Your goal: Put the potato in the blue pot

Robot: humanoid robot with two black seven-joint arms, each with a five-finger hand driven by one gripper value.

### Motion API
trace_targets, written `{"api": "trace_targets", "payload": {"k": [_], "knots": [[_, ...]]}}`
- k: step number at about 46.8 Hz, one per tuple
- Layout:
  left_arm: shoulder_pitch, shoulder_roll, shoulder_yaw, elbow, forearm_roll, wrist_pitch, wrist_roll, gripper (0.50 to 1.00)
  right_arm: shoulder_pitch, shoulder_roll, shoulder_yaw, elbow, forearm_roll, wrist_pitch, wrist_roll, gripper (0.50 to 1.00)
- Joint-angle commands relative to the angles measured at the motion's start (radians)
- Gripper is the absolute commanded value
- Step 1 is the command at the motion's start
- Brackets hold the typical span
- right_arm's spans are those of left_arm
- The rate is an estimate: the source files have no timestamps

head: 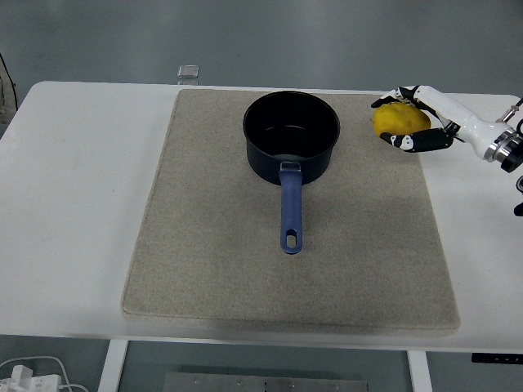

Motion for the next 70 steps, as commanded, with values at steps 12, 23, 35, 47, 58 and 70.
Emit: {"api": "trace_targets", "payload": {"k": [12,23,35,47,58,70], "knots": [[0.0,0.0,0.0,0.0,0.0,0.001,0.0,0.999,0.157,0.052,-0.095,-0.005,0.049,0.019,-0.029,0.5],[0.0,0.0,0.0,0.0,0.0,0.0,0.0,0.999,0.236,0.165,-0.171,-0.069,0.077,0.019,-0.035,0.5],[0.0,0.0,0.0,0.0,0.0,0.0,0.0,0.999,0.269,0.333,-0.208,-0.195,0.079,0.019,-0.045,0.5],[0.0,0.0,0.0,0.0,0.0,0.0,0.0,0.999,0.27,0.455,-0.208,-0.292,0.079,0.02,-0.045,0.5],[0.0,0.0,0.0,0.0,0.0,0.001,0.0,0.999,0.273,0.489,-0.209,-0.321,0.077,0.028,-0.045,0.5],[0.0,0.0,0.0,0.0,0.0,0.0,0.0,0.999,0.259,0.547,-0.209,-0.373,0.073,0.042,-0.045,0.5]]}}
